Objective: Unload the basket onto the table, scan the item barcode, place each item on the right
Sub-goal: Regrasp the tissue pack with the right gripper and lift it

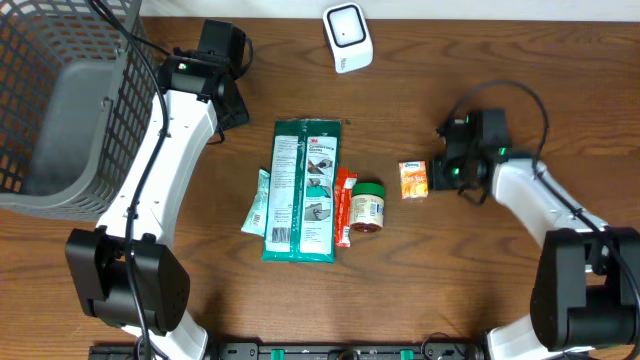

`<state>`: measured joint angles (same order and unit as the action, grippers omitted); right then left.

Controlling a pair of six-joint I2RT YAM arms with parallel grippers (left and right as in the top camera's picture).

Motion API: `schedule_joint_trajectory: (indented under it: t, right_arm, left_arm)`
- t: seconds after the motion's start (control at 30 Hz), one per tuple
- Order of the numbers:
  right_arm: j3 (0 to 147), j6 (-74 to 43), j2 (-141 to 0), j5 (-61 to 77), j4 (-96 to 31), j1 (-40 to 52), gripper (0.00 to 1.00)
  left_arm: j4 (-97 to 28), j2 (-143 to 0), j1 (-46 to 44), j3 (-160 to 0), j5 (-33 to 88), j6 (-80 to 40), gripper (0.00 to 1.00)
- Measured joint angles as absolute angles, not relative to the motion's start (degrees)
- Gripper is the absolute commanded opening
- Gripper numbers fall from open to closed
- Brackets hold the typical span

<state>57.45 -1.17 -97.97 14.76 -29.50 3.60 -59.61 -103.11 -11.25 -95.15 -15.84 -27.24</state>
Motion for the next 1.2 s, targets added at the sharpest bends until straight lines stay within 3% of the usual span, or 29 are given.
schedule_joint_trajectory:
  t: [0.23, 0.3, 0.37, 0.43, 0.5, 0.57, 0.6, 0.93, 1.2]
  right_arm:
    - [77.5, -0.8, -97.3, 8.9, -50.5, 8.2, 0.2]
    - [80.1, -1.1, -96.8, 6.3, -52.4, 10.9, 0.33]
    - [80.9, -1.6, -96.2, 2.9, -52.8, 14.5, 0.4]
    - [80.9, -2.6, -96.1, 0.3, -52.9, 17.3, 0.58]
    - [80.5, -4.0, -96.2, -2.9, -52.5, 20.4, 0.59]
    - [80.1, -5.0, -96.2, -4.8, -52.5, 22.4, 0.74]
    - [79.7, -6.2, -96.2, -5.7, -52.7, 23.7, 0.76]
    - [76.7, -11.6, -96.2, -11.4, -51.0, 28.0, 0.52]
    - [75.0, -13.9, -99.3, -14.0, -48.7, 28.0, 0.53]
  left_arm:
    - [-59.6, -103.1, -11.2, -95.2, -15.8, -27.2, 0.7]
    - [-59.6, -103.1, -11.2, -95.2, -15.8, -27.2, 0.71]
    - [-59.6, -103.1, -11.2, -95.2, -15.9, -27.2, 0.7]
    - [-59.6, -103.1, -11.2, -95.2, -15.8, -27.2, 0.7]
    - [-59.6, -103.1, -11.2, -95.2, -15.8, -27.2, 0.71]
    - [-59.6, -103.1, -11.2, -95.2, -15.8, -27.2, 0.7]
    - [-59.6, -103.1, -11.2, -95.2, -15.8, -27.2, 0.7]
    - [-59.6, -103.1, -11.2, -95.2, -15.8, -27.2, 0.7]
    - [-59.6, -103.1, -11.2, -95.2, -15.8, -27.2, 0.7]
